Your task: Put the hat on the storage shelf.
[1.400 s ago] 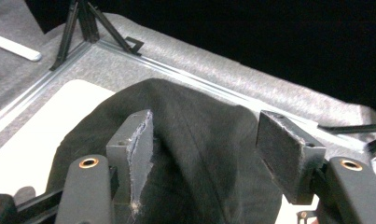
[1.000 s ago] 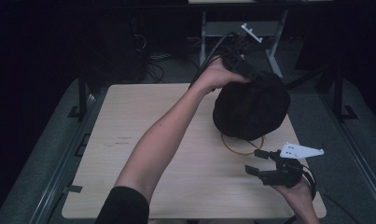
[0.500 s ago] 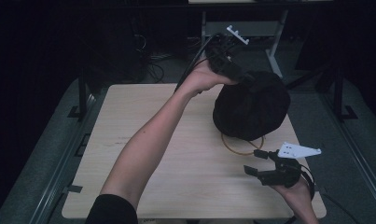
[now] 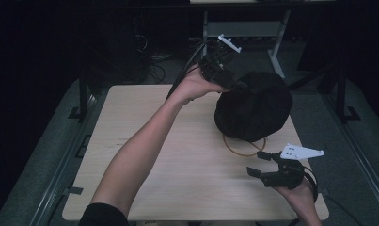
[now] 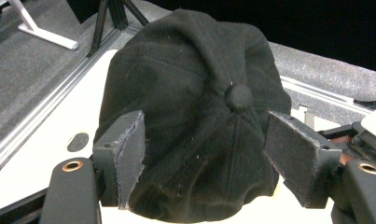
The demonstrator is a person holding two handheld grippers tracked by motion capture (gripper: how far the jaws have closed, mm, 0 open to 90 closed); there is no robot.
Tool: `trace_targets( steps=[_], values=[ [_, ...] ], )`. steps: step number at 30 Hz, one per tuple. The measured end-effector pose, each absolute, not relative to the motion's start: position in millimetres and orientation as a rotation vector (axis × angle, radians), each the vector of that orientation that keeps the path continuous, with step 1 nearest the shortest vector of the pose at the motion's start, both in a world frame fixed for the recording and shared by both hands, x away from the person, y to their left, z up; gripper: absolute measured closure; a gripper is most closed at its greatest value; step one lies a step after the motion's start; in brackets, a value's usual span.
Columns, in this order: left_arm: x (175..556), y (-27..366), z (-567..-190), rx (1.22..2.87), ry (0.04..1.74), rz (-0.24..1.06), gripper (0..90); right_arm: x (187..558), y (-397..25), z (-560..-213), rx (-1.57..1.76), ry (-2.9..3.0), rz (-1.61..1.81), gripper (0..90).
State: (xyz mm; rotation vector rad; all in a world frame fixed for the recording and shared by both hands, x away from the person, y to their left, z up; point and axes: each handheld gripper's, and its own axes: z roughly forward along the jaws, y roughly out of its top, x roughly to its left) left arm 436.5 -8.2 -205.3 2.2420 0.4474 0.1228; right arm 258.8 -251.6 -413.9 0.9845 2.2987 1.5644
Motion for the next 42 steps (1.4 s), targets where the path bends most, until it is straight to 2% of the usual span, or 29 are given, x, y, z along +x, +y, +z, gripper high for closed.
trace_targets(
  steps=[42],
  values=[
    [412,89,-251,2.208,0.567,0.142,27.2,263,-249,-419,1.013,2.317,1.536,19.1]
  ],
)
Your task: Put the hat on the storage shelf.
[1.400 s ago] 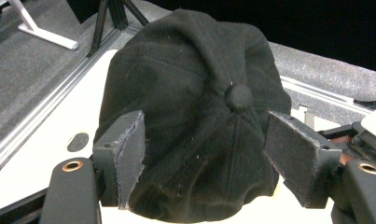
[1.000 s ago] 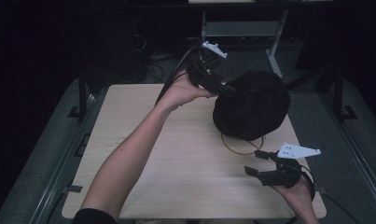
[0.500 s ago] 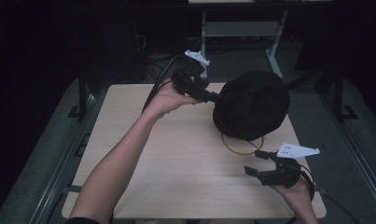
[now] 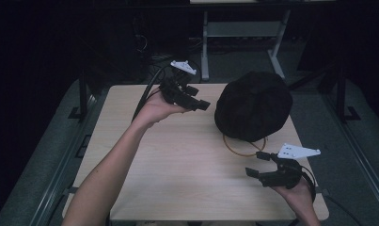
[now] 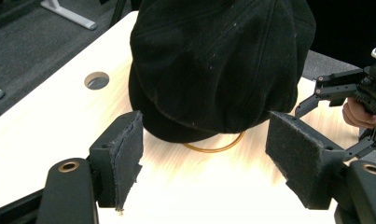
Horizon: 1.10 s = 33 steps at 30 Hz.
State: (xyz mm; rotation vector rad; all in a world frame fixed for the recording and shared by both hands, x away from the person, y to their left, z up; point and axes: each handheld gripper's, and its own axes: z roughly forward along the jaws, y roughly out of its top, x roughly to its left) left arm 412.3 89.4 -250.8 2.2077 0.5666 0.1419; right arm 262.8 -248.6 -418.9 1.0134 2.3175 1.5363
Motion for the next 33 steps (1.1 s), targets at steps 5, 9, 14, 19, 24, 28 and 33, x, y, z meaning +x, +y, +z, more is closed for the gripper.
trace_targets(
  steps=[5,9,14,19,24,28,33],
  values=[
    [409,99,-258,2.2,0.584,0.131,26.8,264,-248,-419,1.018,2.32,1.535,19.1],
    [405,105,-263,2.197,0.596,0.136,26.6,264,-248,-420,1.02,2.326,1.53,19.0],
    [396,112,-270,2.184,0.597,0.124,26.2,265,-249,-420,1.027,2.324,1.532,19.0],
    [390,116,-275,2.182,0.588,0.118,26.2,265,-249,-420,1.032,2.328,1.529,19.0],
    [384,122,-283,2.18,0.598,0.112,26.2,265,-250,-420,1.033,2.331,1.525,19.0],
    [381,129,-291,2.183,0.615,0.114,26.2,265,-250,-421,1.032,2.333,1.522,19.0],
    [376,137,-299,2.182,0.632,0.116,26.2,265,-249,-421,1.032,2.336,1.517,19.0]
  ],
)
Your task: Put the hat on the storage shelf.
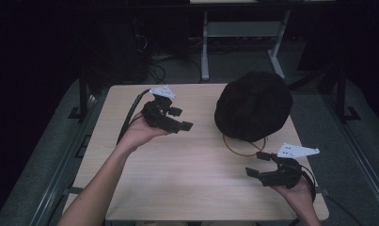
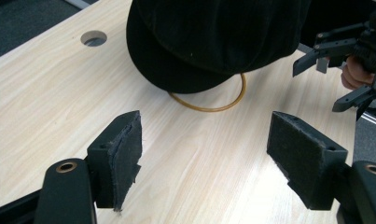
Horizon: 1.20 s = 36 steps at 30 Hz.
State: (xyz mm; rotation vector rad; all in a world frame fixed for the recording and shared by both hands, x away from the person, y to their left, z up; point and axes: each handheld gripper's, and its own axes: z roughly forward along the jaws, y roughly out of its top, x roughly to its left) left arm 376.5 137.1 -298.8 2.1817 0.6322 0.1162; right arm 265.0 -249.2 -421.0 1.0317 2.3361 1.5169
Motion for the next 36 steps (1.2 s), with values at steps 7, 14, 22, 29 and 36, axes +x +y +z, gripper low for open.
trace_targets(
  steps=[7,14,22,29,36],
  values=[
    [372,151,-312,2.179,0.661,0.109,26.0,266,-248,-423,1.042,2.343,1.512,19.1],
    [368,162,-322,2.175,0.679,0.107,26.0,267,-246,-427,1.049,2.356,1.502,19.0],
    [360,171,-332,2.167,0.689,0.11,26.0,267,-245,-430,1.061,2.362,1.5,19.0],
    [354,180,-343,2.163,0.704,0.104,26.1,266,-246,-431,1.065,2.362,1.499,19.0],
    [347,189,-354,2.153,0.726,0.11,26.0,265,-246,-431,1.064,2.361,1.495,19.1]
  ],
)
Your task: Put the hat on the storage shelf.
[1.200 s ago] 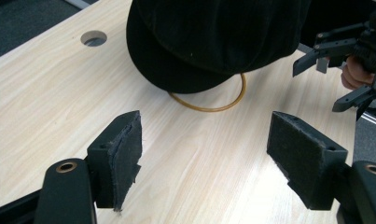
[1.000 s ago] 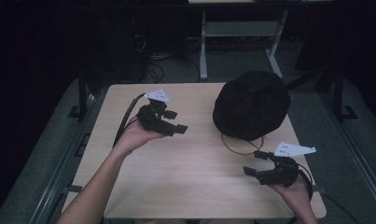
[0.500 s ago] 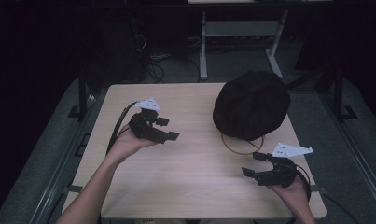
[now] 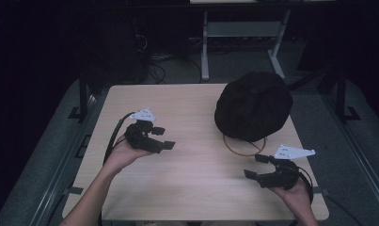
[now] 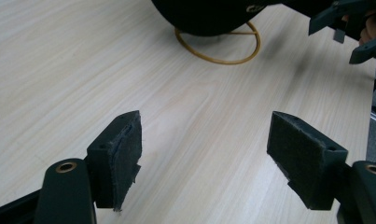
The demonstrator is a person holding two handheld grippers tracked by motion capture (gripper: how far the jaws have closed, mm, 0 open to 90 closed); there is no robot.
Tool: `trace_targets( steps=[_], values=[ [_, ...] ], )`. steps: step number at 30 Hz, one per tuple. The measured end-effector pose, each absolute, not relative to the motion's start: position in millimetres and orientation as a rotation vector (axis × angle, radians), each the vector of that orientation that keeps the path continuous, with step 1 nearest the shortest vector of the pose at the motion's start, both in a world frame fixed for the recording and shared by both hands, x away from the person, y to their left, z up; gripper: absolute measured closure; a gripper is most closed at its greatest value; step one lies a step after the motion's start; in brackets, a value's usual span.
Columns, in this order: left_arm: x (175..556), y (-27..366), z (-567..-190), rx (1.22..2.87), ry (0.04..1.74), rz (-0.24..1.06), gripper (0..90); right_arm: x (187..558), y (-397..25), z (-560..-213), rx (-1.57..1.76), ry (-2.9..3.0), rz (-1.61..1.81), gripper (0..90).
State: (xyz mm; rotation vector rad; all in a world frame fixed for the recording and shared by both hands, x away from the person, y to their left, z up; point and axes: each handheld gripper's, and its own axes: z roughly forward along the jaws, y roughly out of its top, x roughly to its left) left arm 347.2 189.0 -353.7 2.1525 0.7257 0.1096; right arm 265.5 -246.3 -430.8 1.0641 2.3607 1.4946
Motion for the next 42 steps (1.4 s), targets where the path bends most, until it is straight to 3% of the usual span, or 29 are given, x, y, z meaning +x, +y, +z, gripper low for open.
trace_targets(
  steps=[27,42],
  values=[
    [312,229,-385,2.13,0.771,0.139,25.8,262,-242,-431,1.055,2.37,1.483,19.1],
    [271,245,-412,2.091,0.782,0.212,24.7,253,-234,-429,1.008,2.383,1.464,19.1]
  ],
)
